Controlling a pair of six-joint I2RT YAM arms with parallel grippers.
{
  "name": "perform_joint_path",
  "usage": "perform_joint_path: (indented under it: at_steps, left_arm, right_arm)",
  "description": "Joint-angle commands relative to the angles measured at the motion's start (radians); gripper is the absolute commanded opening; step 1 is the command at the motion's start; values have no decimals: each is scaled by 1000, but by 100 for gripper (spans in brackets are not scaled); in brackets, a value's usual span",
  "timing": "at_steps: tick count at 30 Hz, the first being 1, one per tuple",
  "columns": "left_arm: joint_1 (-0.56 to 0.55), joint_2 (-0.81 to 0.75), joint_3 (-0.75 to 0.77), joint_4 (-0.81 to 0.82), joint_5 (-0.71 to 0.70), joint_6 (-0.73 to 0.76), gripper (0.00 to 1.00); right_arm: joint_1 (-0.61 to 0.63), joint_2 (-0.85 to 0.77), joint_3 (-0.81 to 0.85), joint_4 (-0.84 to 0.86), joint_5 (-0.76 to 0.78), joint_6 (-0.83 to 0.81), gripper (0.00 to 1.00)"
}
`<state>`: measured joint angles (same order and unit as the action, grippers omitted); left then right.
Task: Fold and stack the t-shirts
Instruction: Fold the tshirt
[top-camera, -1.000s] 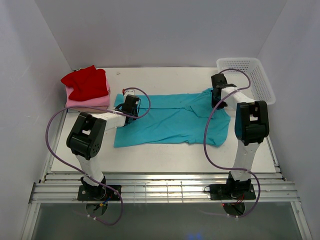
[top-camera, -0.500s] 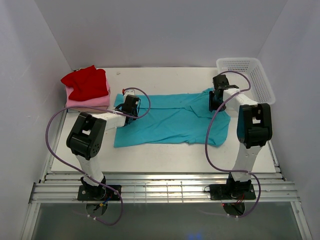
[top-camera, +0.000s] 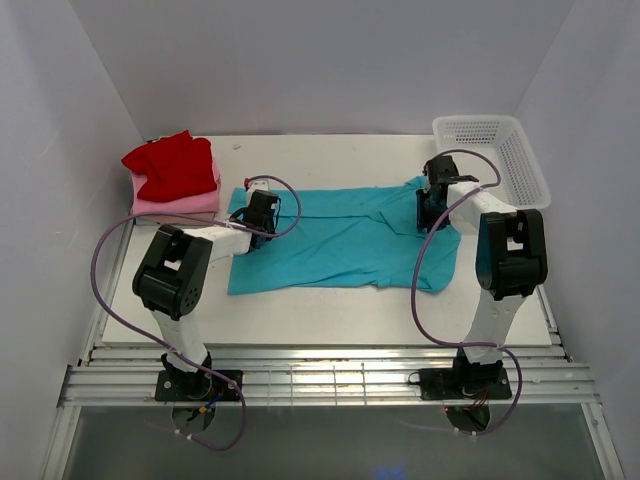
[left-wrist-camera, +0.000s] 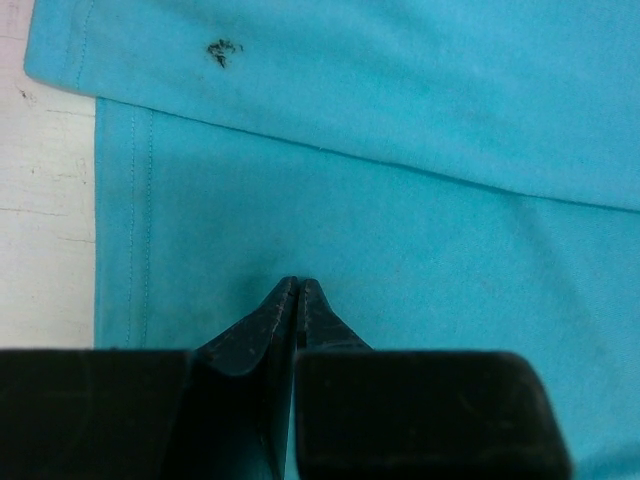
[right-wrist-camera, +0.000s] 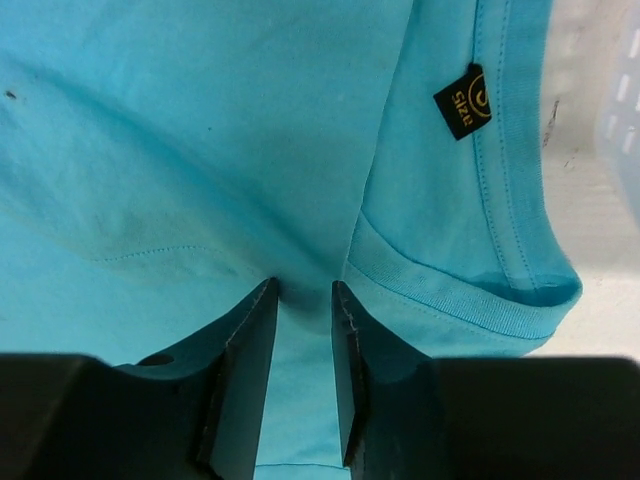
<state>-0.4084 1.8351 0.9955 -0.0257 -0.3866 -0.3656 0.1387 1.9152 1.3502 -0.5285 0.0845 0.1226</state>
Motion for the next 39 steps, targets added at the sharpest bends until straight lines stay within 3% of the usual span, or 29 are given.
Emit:
perform_joint_path:
  at_steps: [1, 2, 5, 36, 39]
  left_arm:
    - [5, -11, -40, -105, -29, 5, 15]
    - [5, -14, -40, -105, -32, 5, 16]
    - [5, -17, -41, -105, -41, 7, 16]
    - [8, -27, -66, -105, -63, 10, 16]
    - [6, -28, -66, -105, -61, 8, 16]
  right_arm:
    - [-2, -28, -14, -13, -19, -6, 34]
    - [-2, -27, -17, -11, -14, -5, 21]
    - [-2, -27, -22, -10, -8, -8, 8]
    - [-37, -56, 96, -96, 296, 6, 8]
    - [-42, -30, 116, -94, 307, 2, 11]
